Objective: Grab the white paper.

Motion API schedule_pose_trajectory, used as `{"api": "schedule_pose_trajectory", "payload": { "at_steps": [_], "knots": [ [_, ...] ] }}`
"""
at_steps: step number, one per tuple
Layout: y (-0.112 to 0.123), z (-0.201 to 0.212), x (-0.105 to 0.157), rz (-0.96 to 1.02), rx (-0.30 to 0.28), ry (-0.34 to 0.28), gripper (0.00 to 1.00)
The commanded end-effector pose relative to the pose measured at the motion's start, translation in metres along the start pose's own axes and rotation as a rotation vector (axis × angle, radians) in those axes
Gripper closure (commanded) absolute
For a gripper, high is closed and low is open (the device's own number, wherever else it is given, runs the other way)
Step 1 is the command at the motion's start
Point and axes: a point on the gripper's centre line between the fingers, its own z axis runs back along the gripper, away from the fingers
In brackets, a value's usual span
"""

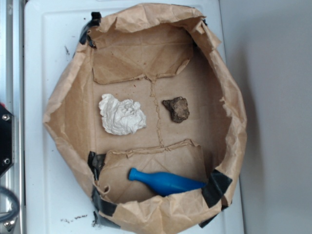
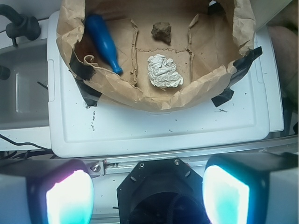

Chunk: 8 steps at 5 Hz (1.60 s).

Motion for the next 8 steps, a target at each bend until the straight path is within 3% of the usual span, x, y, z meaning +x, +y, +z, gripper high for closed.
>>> {"api": "schedule_pose_trajectory", "payload": {
  "at_steps": [1,2,3,4,7,8],
  "knots": [
    [0.0,0.0,0.0,0.0,0.0,0.0,0.0],
    [-0.001,-0.003,0.05,-0.004,-0.037,0.005,0.0],
    [0.0,-0.009,0.093,-0.003,-0.032,-0.006,0.0],
    [-0.001,-0.034,0.116,-0.05,-0.008,-0.021,0.0],
    [-0.001,-0.034,0.116,-0.05,-0.008,-0.021,0.0],
    [0.006,-0.078,0.111,-0.087,0.056,-0.028,0.0]
  ]
}}
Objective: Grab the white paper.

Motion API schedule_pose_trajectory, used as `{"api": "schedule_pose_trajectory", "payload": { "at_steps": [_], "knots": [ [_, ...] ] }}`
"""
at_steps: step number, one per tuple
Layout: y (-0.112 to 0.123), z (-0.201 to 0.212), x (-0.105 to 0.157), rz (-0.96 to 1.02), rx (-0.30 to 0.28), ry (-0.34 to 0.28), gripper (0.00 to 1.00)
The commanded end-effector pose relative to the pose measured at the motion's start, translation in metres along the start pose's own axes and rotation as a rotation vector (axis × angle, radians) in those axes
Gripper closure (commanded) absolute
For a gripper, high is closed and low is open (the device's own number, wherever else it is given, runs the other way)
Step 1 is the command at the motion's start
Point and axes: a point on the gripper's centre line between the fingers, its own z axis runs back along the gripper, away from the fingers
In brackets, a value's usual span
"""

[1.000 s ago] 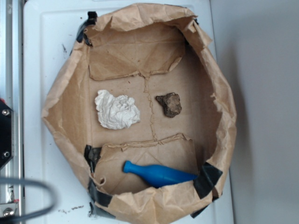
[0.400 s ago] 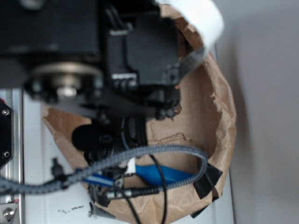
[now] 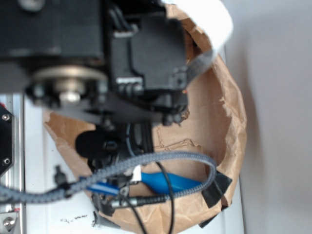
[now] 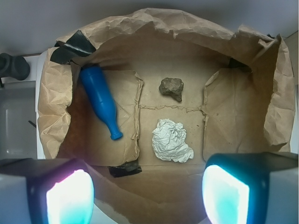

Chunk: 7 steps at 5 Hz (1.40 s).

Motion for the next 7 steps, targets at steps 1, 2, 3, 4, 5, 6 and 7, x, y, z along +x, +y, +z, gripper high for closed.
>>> {"api": "schedule_pose_trajectory", "payload": {
  "at_steps": [1,2,3,4,5,6,7],
  "knots": [
    [0.012,-0.066,-0.01,-0.067,0.131,-0.032,0.0],
    [0.019,-0.107,-0.016,-0.118,0.165,0.033,0.0],
    [0.021,-0.124,-0.01,-0.141,0.134,0.08,0.0],
    [0.03,-0.129,-0.013,-0.127,0.123,0.119,0.0],
    [0.03,-0.129,-0.013,-0.127,0.123,0.119,0.0],
    [0.03,-0.129,-0.013,-0.127,0.123,0.119,0.0],
    [0.054,-0.182,0.033,-0.148,0.161,0.128,0.0]
  ]
}}
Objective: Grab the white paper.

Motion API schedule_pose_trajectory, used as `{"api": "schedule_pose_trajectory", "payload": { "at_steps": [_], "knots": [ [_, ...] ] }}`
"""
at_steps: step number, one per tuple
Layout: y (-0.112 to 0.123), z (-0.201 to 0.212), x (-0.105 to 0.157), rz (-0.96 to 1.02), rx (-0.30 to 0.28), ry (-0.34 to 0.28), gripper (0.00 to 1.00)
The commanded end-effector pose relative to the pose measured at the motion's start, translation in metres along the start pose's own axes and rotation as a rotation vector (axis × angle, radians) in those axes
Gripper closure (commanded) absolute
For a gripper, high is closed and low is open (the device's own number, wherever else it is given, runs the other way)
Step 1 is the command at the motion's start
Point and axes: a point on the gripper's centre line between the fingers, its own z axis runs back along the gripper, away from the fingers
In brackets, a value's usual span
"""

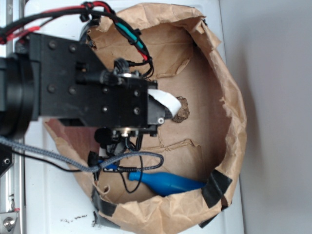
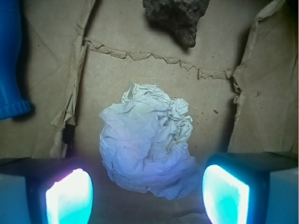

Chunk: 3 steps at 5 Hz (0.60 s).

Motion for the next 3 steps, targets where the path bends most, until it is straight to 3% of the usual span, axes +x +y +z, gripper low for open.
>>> {"api": "schedule_pose_trajectory", "payload": {
  "at_steps": [1,2,3],
  "knots": [
    [0.042,-0.057,0.087,0.012,0.044,-0.042,1.0],
    [0.04,-0.006,0.077,0.0,0.021,-0.175,1.0],
    [0.043,0.042,0.062,0.014,-0.047,-0.283,1.0]
  ]
}}
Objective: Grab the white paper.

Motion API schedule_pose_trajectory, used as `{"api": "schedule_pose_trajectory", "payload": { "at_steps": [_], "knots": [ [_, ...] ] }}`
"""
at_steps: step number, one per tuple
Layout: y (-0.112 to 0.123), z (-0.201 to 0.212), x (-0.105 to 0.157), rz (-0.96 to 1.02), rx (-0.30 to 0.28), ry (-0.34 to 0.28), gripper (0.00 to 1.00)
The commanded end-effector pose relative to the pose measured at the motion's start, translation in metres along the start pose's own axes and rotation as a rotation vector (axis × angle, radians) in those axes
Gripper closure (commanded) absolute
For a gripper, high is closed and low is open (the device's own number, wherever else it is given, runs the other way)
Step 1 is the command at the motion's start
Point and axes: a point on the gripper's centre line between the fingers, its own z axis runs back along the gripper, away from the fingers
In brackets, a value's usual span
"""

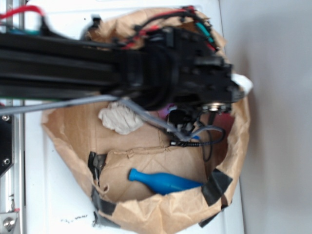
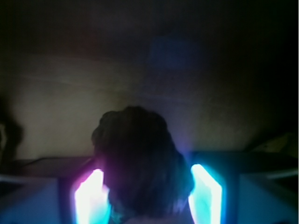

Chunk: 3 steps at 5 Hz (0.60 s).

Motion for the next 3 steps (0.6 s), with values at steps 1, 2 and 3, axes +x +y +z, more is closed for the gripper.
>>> {"api": "schedule_pose_trajectory", "payload": {
  "at_steps": [1,2,3],
  "knots": [
    [0.016,0.116,-0.012,0.055,-0.078,-0.261,1.0],
    [0.015,0.145,-0.017,0.055,-0.087,-0.275,1.0],
    [0.012,0.159,-0.021,0.051,-0.072,-0.175,0.88]
  ]
}}
